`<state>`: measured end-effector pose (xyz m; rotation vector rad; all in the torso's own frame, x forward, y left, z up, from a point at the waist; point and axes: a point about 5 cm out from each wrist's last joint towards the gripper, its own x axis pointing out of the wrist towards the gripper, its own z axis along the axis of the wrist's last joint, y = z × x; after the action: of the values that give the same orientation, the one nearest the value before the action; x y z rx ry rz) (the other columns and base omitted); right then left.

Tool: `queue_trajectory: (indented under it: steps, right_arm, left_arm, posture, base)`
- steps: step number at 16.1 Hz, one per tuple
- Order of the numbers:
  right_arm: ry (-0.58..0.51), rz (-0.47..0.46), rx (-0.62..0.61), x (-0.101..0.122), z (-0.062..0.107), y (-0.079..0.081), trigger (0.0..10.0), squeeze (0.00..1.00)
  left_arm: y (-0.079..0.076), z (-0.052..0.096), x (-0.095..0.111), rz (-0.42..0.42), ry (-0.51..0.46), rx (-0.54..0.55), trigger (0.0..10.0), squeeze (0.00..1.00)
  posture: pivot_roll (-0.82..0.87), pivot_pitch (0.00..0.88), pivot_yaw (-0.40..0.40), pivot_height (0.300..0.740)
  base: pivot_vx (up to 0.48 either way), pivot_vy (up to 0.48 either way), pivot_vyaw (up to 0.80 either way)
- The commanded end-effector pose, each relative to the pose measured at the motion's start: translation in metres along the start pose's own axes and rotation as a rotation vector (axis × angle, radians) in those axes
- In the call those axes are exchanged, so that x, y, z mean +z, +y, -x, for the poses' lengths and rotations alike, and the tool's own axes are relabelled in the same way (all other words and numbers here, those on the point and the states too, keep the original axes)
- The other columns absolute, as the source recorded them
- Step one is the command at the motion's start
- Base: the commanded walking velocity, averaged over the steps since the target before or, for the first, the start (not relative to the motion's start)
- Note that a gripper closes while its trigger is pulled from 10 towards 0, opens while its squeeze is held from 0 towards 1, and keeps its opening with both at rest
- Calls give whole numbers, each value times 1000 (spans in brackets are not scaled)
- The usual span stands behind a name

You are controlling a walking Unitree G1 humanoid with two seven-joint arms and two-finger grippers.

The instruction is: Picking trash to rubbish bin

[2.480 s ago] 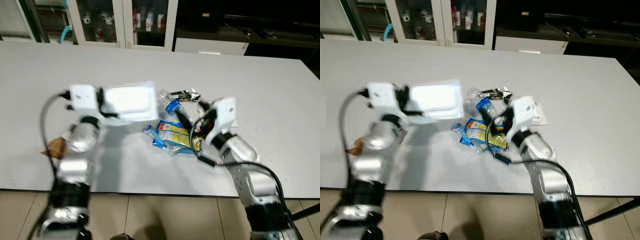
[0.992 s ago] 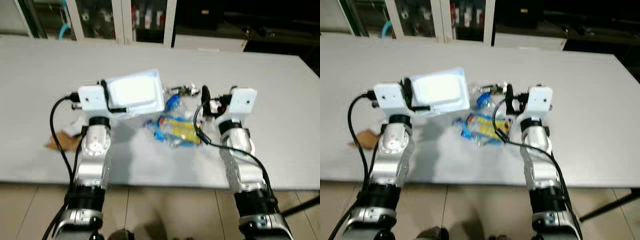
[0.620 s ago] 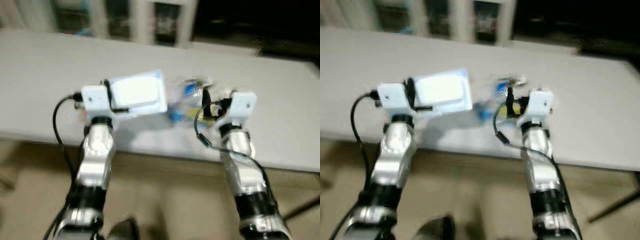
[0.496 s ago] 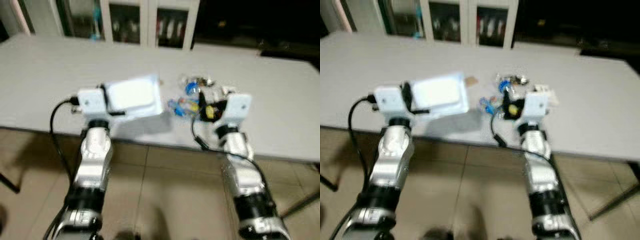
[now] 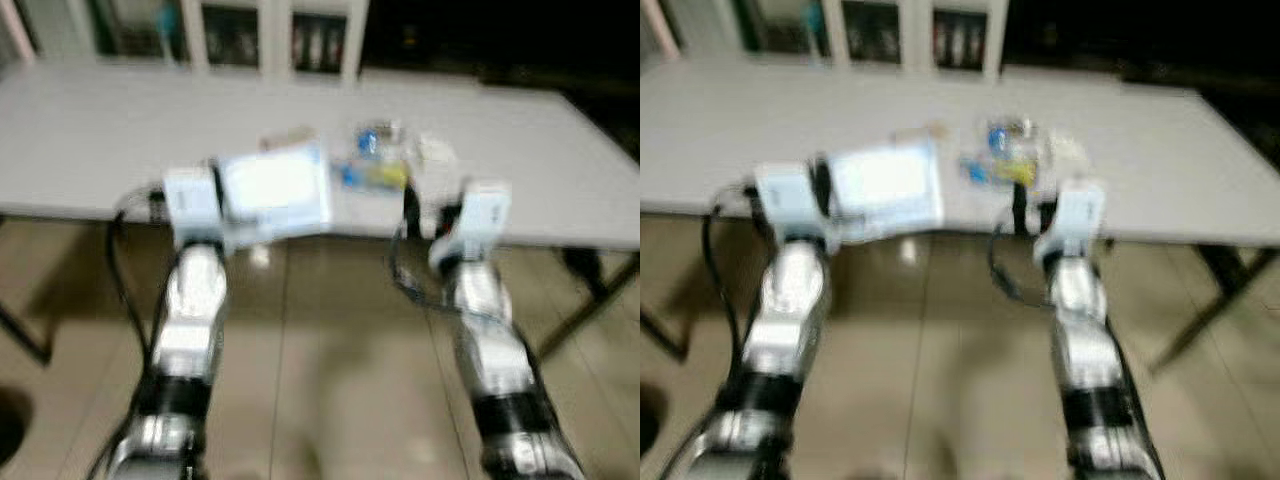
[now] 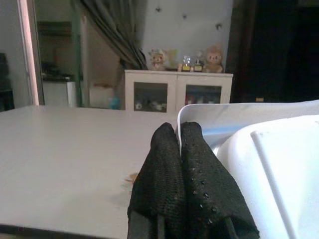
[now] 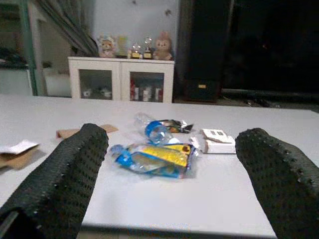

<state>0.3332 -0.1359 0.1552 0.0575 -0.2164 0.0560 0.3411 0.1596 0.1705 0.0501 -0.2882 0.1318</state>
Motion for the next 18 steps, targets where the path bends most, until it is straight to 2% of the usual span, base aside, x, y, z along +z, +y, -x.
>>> queue_trajectory:
  steps: [1, 4, 10, 18]
  right_arm:
    - [2, 0, -11, 2, -1, -5, 10000, 0]
    - [7, -1, -6, 1, 0, -5, 10000, 0]
    - [22, 11, 19, -2, 2, -5, 10000, 0]
    - [33, 7, 51, -3, 2, -2, 10000, 0]
  left_arm:
    - [-4, 0, 3, 8, -10, -4, 10000, 0]
    - [-3, 0, 1, 2, 2, -1, 10000, 0]
    - [-5, -1, -1, -5, 25, -8, 10000, 0]
    - [-1, -3, -3, 0, 38, -3, 10000, 0]
  posture:
    - [-17, 13, -47, 740]
    - [-15, 19, -47, 740]
    - [-18, 43, -47, 740]
    - [-15, 50, -49, 740]
  base:
    - [-277, 0, 0]
    - [-275, 0, 0]
    - [0, 0, 0]
    - [0, 0, 800]
